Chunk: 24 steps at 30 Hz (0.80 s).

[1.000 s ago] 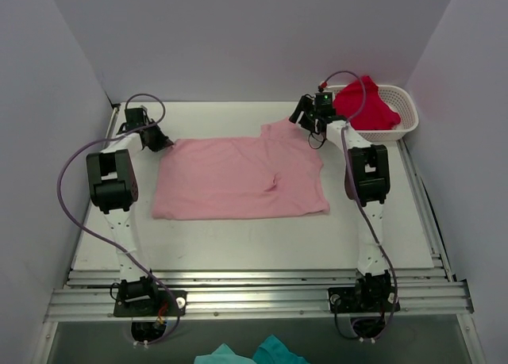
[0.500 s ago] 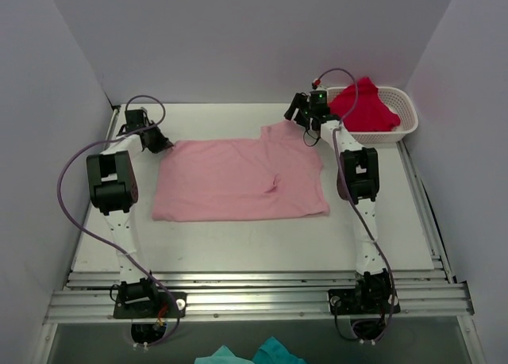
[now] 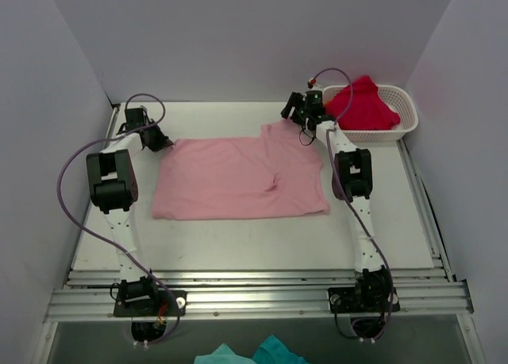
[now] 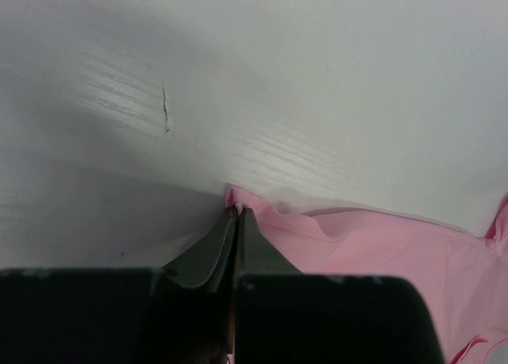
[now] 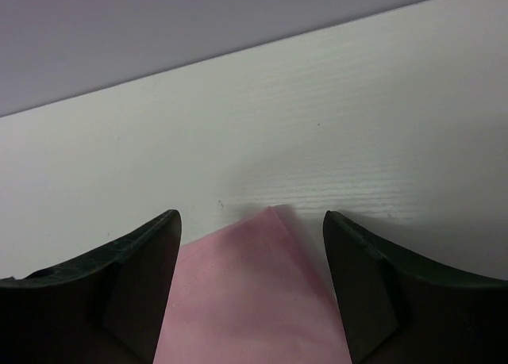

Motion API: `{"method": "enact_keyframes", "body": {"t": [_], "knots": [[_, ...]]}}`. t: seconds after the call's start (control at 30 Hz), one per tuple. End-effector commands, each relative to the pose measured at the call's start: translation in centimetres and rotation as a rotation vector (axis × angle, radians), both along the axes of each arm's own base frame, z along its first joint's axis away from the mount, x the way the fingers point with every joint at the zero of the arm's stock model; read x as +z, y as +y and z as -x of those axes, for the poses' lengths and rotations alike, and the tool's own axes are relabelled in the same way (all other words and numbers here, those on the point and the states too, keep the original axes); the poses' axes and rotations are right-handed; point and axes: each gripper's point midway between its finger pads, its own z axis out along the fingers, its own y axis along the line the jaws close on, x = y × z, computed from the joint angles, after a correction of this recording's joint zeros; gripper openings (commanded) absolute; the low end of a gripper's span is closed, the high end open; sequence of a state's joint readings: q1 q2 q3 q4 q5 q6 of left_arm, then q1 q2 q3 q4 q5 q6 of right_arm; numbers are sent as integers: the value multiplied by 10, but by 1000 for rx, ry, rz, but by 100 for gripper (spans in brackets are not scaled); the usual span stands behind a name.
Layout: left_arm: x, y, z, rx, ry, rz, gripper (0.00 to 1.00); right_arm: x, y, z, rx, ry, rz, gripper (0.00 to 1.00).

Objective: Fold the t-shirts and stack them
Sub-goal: Grap the side of the flattened tshirt furthest away from the robot with both arms

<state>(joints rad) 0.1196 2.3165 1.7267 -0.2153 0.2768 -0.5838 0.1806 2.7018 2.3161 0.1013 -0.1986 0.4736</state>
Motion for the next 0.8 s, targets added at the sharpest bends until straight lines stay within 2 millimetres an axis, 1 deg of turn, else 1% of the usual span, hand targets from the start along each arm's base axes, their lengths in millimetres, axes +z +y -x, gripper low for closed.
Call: {"method": "enact_keyframes", "body": {"t": [0.0,0.07,0.1,0.17,0.2,0.23,0.33,0.43,0.47,0.5,0.53,0.57,0.67,0.7,0.73,0.77], "knots": [[1,5,0,9,-3,-21,2,-26,4,6,0,58,12,68],[2,6,0,13,-6,-25,2,-27,2,6,-2,62,11,64],[2,6,0,13,-6,-25,2,-28,2,7,-2,62,11,53],[1,6,0,15,-4,-25,2,-28,2,8,-4,67,11,39],[1,6,0,15,-5,-25,2,-28,1,8,-5,68,13,28],[1,6,0,13,-4,-24,2,-28,2,8,-3,66,12,26],[1,6,0,14,-2,-23,2,-25,0,9,-6,66,13,25],[1,6,0,15,-4,-25,2,-26,-3,10,-12,70,17,19],[1,6,0,15,-2,-24,2,-26,-3,11,-14,71,19,13],[1,6,0,14,-4,-26,2,-27,-5,11,-17,74,19,9],[1,6,0,14,-2,-25,2,-27,-7,11,-19,74,20,3],[0,6,1,15,-1,-24,2,-26,-7,11,-23,74,20,0],[1,6,0,14,-2,-23,2,-21,-9,10,-26,64,18,0],[0,6,1,14,-1,-23,2,-22,-11,11,-27,68,20,0],[1,6,0,14,-2,-21,2,-14,-10,11,-24,54,19,0],[1,6,1,12,-3,-18,2,-10,-11,10,-27,43,19,0]]}}
